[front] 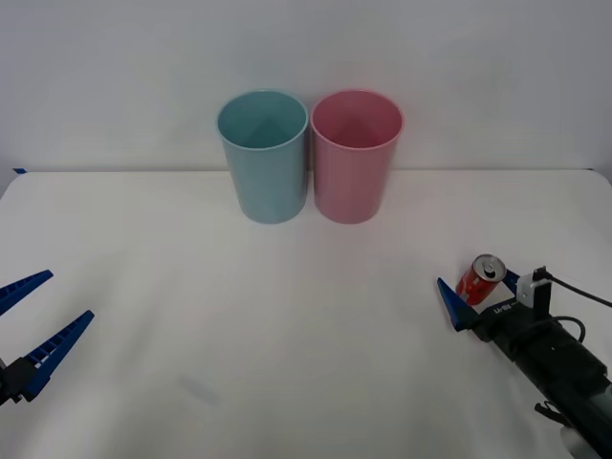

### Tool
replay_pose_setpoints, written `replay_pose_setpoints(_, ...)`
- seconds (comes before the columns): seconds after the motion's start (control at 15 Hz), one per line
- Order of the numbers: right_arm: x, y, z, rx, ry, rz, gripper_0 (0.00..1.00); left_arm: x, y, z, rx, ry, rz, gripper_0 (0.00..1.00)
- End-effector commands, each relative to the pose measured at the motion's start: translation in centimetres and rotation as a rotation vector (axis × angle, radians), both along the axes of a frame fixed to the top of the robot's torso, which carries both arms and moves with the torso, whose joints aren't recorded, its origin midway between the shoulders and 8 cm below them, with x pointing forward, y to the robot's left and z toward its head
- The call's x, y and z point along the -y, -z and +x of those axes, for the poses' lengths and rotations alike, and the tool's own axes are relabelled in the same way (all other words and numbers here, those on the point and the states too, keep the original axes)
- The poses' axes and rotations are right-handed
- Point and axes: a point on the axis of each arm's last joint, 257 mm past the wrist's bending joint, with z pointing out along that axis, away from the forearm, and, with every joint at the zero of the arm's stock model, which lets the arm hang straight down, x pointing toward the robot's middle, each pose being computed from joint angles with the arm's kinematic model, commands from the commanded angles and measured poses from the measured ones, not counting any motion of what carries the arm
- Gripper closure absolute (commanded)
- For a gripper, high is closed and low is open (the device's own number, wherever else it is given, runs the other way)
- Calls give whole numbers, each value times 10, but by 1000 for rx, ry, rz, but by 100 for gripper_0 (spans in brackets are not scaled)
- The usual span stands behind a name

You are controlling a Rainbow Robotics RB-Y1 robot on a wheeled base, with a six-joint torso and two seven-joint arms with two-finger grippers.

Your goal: Grasp the object on the table and drop it into the matching bin: aluminum can to the light blue bin, PET bottle to the pink bin.

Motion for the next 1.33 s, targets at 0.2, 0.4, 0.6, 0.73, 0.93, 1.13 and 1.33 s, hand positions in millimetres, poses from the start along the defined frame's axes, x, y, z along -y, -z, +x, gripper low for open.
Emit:
replay_pose_setpoints(0.2, -2, 1, 4, 1, 8, -9, 19, 0, 0, 0, 0, 0, 0, 0)
replay_pose_setpoints(0.4, -3, 0, 4, 6, 6, -20, 100, 0, 0, 0, 0, 0, 0, 0)
replay_pose_setpoints(0.6, -4, 0, 4, 7, 5, -18, 100, 0, 0, 0, 0, 0, 0, 0)
replay_pose_setpoints(0.73, -6, -1, 3, 10, -3, -15, 100, 0, 0, 0, 0, 0, 0, 0)
replay_pose_setpoints(0.93, -10, -3, 1, 17, -21, -6, 100, 0, 0, 0, 0, 0, 0, 0)
replay_pose_setpoints(1.13, -13, -14, -3, 41, -39, -8, 100, 0, 0, 0, 0, 0, 0, 0)
replay_pose_setpoints(1.33, -19, -32, -14, 64, -64, 5, 100, 0, 0, 0, 0, 0, 0, 0)
